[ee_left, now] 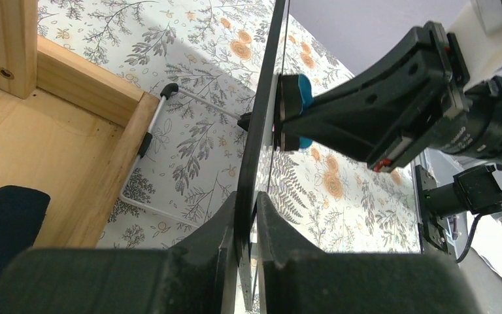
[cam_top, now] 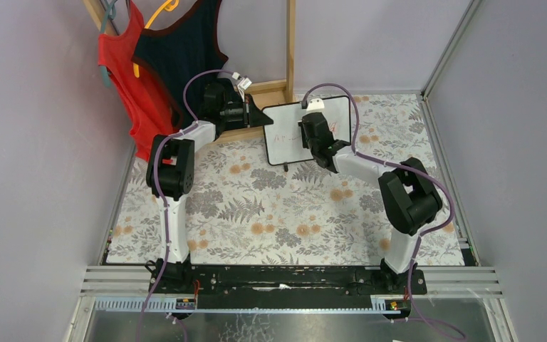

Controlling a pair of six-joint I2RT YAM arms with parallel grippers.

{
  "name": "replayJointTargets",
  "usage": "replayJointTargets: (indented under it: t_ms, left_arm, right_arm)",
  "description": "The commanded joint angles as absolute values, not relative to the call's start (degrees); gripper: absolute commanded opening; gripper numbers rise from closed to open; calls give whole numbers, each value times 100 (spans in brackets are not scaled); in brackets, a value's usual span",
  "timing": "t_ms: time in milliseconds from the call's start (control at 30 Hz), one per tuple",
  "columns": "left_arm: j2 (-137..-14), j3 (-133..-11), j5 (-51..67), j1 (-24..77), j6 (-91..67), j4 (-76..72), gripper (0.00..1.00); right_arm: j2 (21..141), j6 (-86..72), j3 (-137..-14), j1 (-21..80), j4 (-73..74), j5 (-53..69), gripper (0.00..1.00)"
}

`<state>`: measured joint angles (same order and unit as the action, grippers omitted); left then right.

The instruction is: Erase the whiteboard

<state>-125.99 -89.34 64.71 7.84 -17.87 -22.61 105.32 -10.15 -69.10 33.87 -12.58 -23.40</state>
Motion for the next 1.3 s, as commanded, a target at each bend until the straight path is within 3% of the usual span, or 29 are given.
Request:
replayJointTargets:
  t_ms: [0, 867, 1267]
  left_arm:
    - [-12752, -8651, 6171, 765, -1266, -1440, 0]
    - [-12724, -8639, 6174, 818, -1331, -1470, 0]
    - [-12718, -8657, 6169, 817, -1310, -1415, 0]
  right_arm:
    - [10328, -982, -6964, 3182, -1422, -2563, 0]
    - [11121, -1387, -7919, 4067, -1494, -1817, 0]
    - [10685, -1056, -7254, 3806, -1418, -3095, 0]
